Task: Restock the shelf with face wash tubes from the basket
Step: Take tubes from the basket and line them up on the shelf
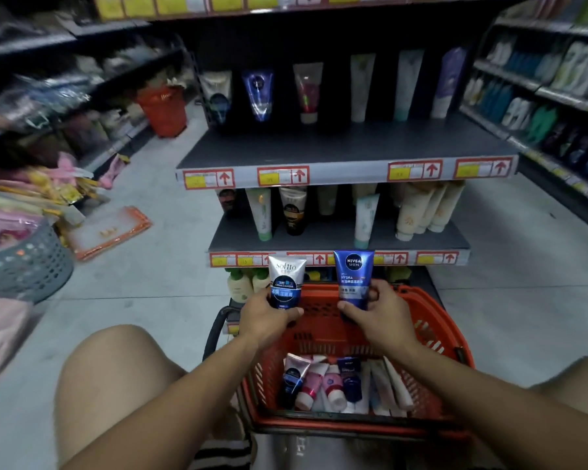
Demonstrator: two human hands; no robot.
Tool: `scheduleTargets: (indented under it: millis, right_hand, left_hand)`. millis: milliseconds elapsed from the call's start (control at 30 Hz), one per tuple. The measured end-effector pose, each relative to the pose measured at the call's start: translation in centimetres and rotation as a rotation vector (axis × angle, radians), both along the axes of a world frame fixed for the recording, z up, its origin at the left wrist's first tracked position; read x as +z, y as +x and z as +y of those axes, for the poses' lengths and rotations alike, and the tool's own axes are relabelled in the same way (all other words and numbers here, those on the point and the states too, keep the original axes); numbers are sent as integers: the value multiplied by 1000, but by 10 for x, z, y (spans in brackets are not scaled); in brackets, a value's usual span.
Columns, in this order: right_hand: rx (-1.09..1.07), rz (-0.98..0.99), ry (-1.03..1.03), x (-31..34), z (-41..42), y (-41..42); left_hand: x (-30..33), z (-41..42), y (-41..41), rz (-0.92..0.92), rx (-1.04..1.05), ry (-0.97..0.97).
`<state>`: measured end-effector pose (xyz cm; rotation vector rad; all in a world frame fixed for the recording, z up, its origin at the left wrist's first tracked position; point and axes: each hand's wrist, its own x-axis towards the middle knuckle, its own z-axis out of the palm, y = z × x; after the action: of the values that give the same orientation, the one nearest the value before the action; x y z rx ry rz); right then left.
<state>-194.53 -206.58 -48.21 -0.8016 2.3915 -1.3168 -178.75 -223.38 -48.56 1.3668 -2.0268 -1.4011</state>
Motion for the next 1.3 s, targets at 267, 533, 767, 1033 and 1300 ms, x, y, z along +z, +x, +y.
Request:
scheduleTargets:
  millis: [267,533,767,1033,1300]
  right_hand:
    - [27,141,-136,66,-29,11]
    - [30,140,-164,94,-56,16]
    - [39,120,-213,111,-82,16]
    - [56,184,-277,142,-134,7]
    - [68,247,-323,184,-200,-8]
  left_hand:
    - [71,-12,16,119,68,-176]
    - [101,-27,29,232,207,-262]
    - [119,-58,34,282,274,-256]
    - [154,-104,31,317,328,-325]
    - [185,-165,9,292,308,-424]
